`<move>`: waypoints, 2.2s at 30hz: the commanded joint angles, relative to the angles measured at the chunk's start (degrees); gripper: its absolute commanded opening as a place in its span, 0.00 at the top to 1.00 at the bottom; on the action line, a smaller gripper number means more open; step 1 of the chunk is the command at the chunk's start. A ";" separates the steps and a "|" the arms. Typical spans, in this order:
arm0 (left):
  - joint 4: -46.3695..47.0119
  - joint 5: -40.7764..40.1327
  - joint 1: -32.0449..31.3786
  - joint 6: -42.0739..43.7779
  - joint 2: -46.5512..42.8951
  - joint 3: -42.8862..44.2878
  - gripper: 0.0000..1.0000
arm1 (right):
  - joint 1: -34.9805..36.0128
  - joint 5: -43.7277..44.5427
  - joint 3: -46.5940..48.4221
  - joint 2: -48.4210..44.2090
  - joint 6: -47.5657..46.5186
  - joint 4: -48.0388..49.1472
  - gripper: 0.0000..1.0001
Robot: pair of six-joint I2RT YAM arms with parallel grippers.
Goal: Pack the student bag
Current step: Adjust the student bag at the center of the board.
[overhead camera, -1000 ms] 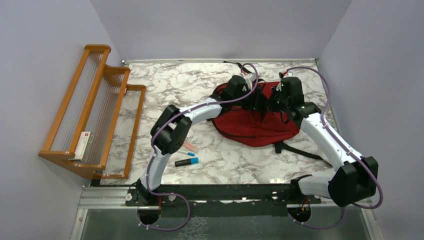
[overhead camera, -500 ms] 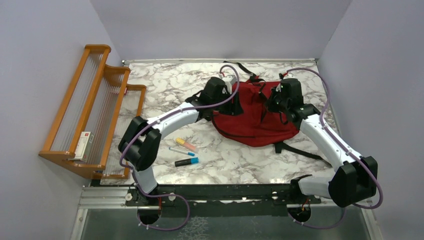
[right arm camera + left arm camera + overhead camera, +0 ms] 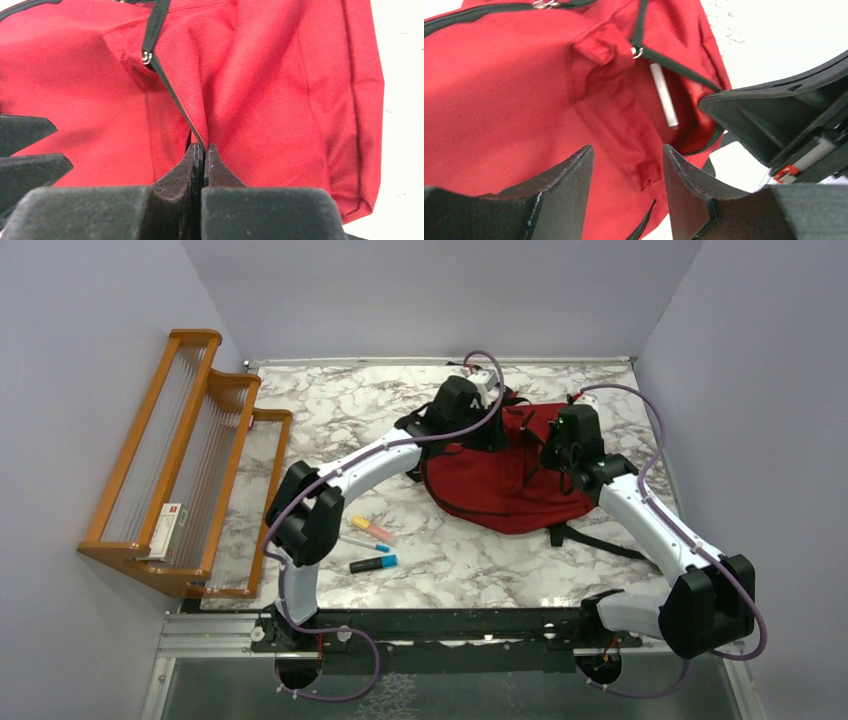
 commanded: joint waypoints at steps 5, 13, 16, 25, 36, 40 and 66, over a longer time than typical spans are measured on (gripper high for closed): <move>-0.85 -1.55 -3.52 -1.65 10.20 10.53 0.46 | -0.03 6.78 -1.87 1.20 3.06 -2.64 0.99; -1.94 -5.93 -5.98 -1.95 15.97 14.65 0.46 | -0.07 5.70 -1.43 0.49 2.84 -1.83 0.99; -2.95 -6.02 -6.34 -2.19 18.92 17.34 0.46 | -0.07 5.59 -1.48 0.05 2.74 -1.66 0.99; -8.17 -8.05 -7.46 0.46 24.92 23.87 0.47 | -0.07 5.06 -1.85 -0.52 2.93 -1.29 0.99; -12.71 -10.36 -8.17 4.15 26.27 24.36 0.80 | -0.07 3.45 -1.58 0.08 3.24 0.05 0.99; -13.15 -9.70 -8.17 4.87 26.03 25.09 1.00 | -0.07 3.24 -1.48 0.30 3.22 0.26 0.99; -10.53 -18.78 -5.98 5.40 5.60 6.48 1.00 | -0.06 5.61 -2.09 0.51 2.79 0.08 0.99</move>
